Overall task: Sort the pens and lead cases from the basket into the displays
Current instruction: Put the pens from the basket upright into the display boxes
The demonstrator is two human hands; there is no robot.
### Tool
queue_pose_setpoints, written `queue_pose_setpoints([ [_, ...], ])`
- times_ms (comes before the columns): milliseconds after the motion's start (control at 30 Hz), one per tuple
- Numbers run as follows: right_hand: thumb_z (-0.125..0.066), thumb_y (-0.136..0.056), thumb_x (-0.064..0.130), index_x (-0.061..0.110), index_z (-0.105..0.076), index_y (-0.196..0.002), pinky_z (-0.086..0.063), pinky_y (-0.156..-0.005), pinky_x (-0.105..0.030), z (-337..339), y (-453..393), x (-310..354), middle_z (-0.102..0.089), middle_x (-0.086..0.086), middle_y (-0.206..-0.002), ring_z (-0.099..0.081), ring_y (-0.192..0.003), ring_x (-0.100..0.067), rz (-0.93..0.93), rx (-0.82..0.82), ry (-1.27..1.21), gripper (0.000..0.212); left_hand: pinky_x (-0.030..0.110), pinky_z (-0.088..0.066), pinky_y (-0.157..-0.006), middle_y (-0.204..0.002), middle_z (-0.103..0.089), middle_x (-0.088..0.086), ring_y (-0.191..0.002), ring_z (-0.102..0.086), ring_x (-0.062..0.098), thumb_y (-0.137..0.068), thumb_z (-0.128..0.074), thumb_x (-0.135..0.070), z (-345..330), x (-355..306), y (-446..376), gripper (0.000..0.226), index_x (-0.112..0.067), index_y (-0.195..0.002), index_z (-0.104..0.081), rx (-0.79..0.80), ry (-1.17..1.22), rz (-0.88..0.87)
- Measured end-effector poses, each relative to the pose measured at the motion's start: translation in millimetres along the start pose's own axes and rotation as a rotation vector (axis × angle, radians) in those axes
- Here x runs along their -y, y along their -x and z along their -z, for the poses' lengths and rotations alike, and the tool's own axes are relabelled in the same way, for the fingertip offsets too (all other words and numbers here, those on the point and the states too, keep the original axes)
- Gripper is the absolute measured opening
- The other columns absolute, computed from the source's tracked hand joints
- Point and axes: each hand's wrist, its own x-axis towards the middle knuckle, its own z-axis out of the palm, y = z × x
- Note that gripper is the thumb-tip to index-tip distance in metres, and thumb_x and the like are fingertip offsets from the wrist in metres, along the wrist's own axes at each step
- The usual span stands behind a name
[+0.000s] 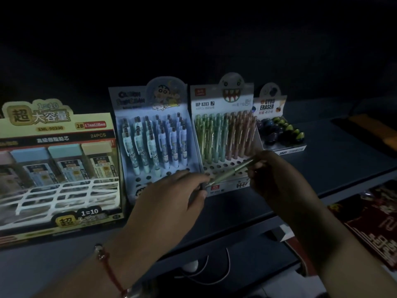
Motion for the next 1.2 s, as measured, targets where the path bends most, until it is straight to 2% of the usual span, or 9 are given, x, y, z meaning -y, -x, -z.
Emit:
queue_pose_setpoints([
  [100, -0.056, -0.098, 0.024, 0.014, -0.057, -0.086, -0.041, -0.057, -0.023, -0.2, -2.1, 1.7, -0.050, -0.001, -0.067, -0.052, -0.057, -0.009, 0.077, -0.024, 0.034, 0.015, 0.017, -0.041, -0.081, -0.118, -0.060, -0.023, -0.102, -0.056, 0.000, -0.096, -0.052, -0.042, 0.8, -0.4, 0.7, 0.032, -0.041, -0.127, -0.056, 0.004, -0.042, 0.004],
  [233, -0.058, -0.097, 0.024, 0.013, -0.060, -0.094, -0.044, -0.069, -0.026, -2.1, -4.1, 4.4, -0.058, -0.001, -0.074, -0.057, -0.065, -0.009, 0.189, -0.098, 0.070, 0.012, 0.020, -0.038, -0.087, -0.122, -0.057, -0.021, -0.109, -0.054, 0.004, -0.096, -0.049, -0.046, 2.2, -0.3, 1.5, 0.035, -0.040, -0.131, -0.054, 0.013, -0.092, 0.014],
  [367, -0.058, -0.097, 0.021, 0.012, -0.062, -0.088, -0.045, -0.072, -0.028, -9.2, -6.2, 2.8, -0.062, -0.001, -0.077, -0.058, -0.071, -0.012, 0.282, -0.129, 0.094, 0.013, 0.023, -0.035, -0.096, -0.131, -0.050, -0.021, -0.118, -0.047, 0.003, -0.098, -0.044, -0.048, 3.4, 0.0, 3.5, 0.040, -0.041, -0.137, -0.046, 0.038, -0.101, 0.005],
  [467, -0.061, -0.096, 0.016, 0.013, -0.063, -0.085, -0.049, -0.068, -0.025, -16.7, -9.3, 0.3, -0.064, -0.002, -0.076, -0.060, -0.072, -0.012, 0.355, -0.152, 0.141, 0.012, 0.024, -0.035, -0.098, -0.134, -0.047, -0.022, -0.120, -0.044, 0.002, -0.099, -0.041, -0.050, 3.2, 2.4, 3.8, 0.041, -0.042, -0.139, -0.043, 0.048, -0.097, -0.008],
  [600, -0.064, -0.095, 0.018, 0.005, -0.067, -0.097, -0.052, -0.062, -0.018, -24.5, -13.3, -4.7, -0.071, -0.004, -0.084, -0.065, -0.075, -0.009, 0.478, -0.158, 0.236, 0.013, 0.024, -0.036, -0.098, -0.132, -0.048, -0.021, -0.118, -0.045, 0.001, -0.098, -0.041, -0.050, 2.8, 4.8, 4.3, 0.040, -0.042, -0.137, -0.044, 0.050, -0.090, -0.019],
  [767, -0.067, -0.093, 0.020, 0.012, -0.070, -0.098, -0.054, -0.067, -0.024, -33.9, -20.2, -15.3, -0.072, -0.008, -0.092, -0.068, -0.083, -0.020, 0.588, -0.105, 0.419, 0.010, 0.023, -0.037, -0.094, -0.128, -0.052, -0.019, -0.114, -0.049, 0.003, -0.098, -0.043, -0.049, 1.1, 4.7, 2.7, 0.038, -0.041, -0.135, -0.048, 0.044, -0.094, -0.033],
  [967, -0.066, -0.094, 0.025, 0.010, -0.070, -0.097, -0.051, -0.061, -0.022, -43.2, -32.0, -25.6, -0.069, 0.000, -0.085, -0.064, -0.073, -0.012, 0.674, -0.093, 0.569, 0.016, 0.022, -0.035, -0.092, -0.129, -0.052, -0.020, -0.113, -0.049, 0.002, -0.098, -0.043, -0.050, -1.7, 6.4, 3.5, 0.038, -0.040, -0.134, -0.048, 0.055, -0.074, -0.036],
  [1100, -0.066, -0.095, 0.026, 0.012, -0.069, -0.086, -0.039, -0.053, -0.009, -48.8, -42.1, -29.6, -0.062, 0.009, -0.069, -0.055, -0.059, 0.003, 0.702, -0.103, 0.665, 0.017, 0.024, -0.040, -0.092, -0.126, -0.055, -0.017, -0.110, -0.051, 0.004, -0.098, -0.045, -0.048, -1.0, 5.8, 3.8, 0.036, -0.038, -0.132, -0.051, 0.055, -0.052, -0.031],
  [1200, -0.066, -0.095, 0.027, 0.015, -0.069, -0.088, -0.035, -0.050, -0.006, -54.3, -49.8, -35.7, -0.058, 0.013, -0.066, -0.054, -0.056, 0.007, 0.691, -0.092, 0.753, 0.015, 0.028, -0.043, -0.093, -0.125, -0.055, -0.016, -0.110, -0.052, 0.005, -0.098, -0.044, -0.047, -0.8, 6.6, 4.8, 0.036, -0.037, -0.132, -0.051, 0.062, -0.050, -0.030],
])
